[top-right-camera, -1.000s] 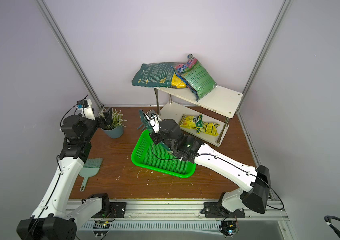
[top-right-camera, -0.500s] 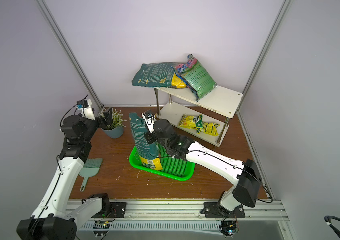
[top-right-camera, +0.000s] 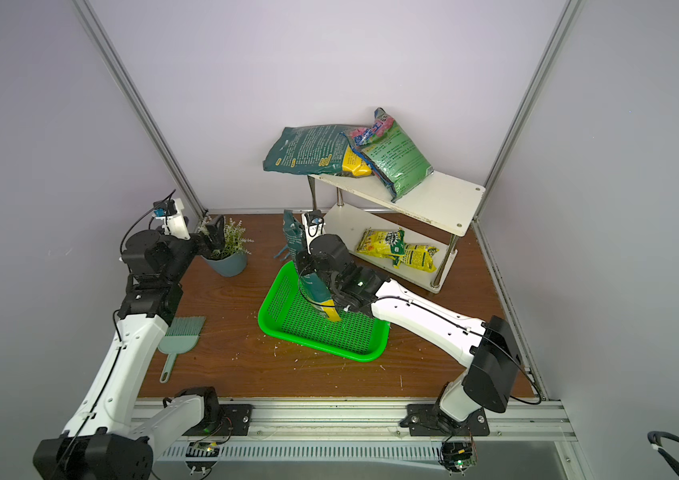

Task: Take down the fertilizer bag from the shelf
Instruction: Place the fertilizer bag in the storage box.

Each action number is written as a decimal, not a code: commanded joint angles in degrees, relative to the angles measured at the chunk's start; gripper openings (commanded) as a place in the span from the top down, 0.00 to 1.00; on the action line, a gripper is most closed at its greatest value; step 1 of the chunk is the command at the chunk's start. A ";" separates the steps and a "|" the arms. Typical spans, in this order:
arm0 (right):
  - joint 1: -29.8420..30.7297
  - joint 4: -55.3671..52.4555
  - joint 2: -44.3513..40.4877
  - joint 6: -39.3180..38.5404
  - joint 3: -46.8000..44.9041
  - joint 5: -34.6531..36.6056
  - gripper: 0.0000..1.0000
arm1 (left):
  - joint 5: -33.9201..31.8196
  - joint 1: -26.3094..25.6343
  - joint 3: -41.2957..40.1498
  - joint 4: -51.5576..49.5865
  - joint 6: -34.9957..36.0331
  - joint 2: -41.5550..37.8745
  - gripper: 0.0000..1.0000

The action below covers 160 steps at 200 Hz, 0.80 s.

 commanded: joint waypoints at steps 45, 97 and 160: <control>0.64 16.30 2.58 8.70 5.59 -2.45 1.00 | 0.67 0.63 0.81 0.58 0.36 -0.25 0.00; 4.02 20.19 5.42 9.76 5.51 -3.98 1.00 | 0.31 0.72 1.03 0.37 0.21 -0.02 0.00; 6.28 25.18 8.54 15.59 5.20 -5.98 1.00 | -0.86 0.71 1.15 -0.16 0.06 -0.18 0.00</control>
